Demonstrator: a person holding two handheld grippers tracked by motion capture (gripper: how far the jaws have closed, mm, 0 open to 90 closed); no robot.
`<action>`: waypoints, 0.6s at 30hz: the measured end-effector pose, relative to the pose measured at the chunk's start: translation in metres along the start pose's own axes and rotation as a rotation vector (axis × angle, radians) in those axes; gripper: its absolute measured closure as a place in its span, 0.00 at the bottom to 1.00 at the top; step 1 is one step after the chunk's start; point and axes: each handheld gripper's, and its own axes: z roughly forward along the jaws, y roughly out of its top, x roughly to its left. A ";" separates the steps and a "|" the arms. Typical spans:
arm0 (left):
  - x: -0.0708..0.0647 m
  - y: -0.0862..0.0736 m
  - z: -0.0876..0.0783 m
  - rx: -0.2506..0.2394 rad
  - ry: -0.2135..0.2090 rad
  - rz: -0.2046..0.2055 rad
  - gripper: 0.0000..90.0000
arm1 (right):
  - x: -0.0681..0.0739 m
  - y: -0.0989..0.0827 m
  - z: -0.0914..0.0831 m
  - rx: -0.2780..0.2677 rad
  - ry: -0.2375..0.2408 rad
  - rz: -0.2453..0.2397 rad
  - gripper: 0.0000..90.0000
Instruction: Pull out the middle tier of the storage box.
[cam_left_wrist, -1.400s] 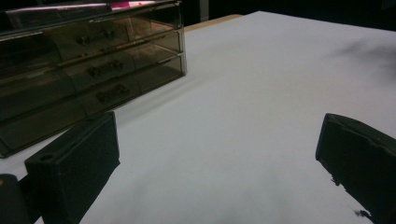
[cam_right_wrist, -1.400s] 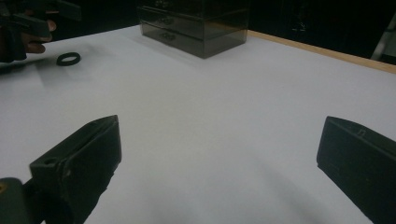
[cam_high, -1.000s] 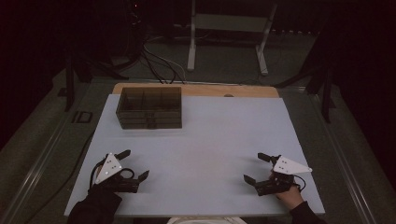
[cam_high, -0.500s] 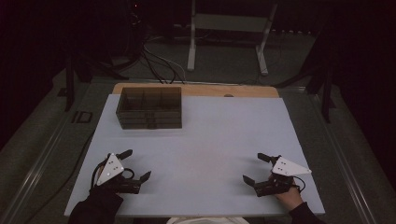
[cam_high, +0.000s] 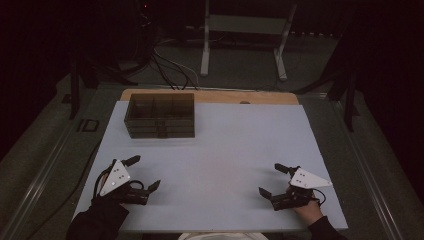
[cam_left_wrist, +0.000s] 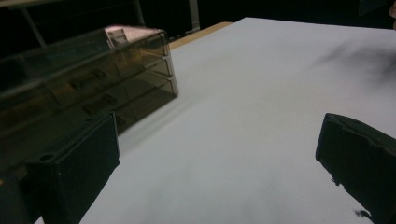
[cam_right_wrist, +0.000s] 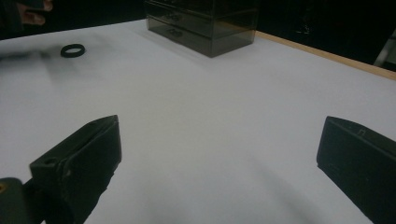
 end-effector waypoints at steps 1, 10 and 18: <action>0.002 0.002 -0.001 0.000 0.002 0.005 0.01 | 0.000 0.000 0.000 -0.005 0.000 0.005 0.00; 0.015 0.020 -0.009 0.004 0.034 0.071 0.01 | 0.000 0.000 0.000 -0.004 0.003 0.003 0.00; 0.026 0.034 -0.007 0.017 0.054 0.128 0.01 | 0.000 0.000 0.000 -0.002 0.004 0.001 0.00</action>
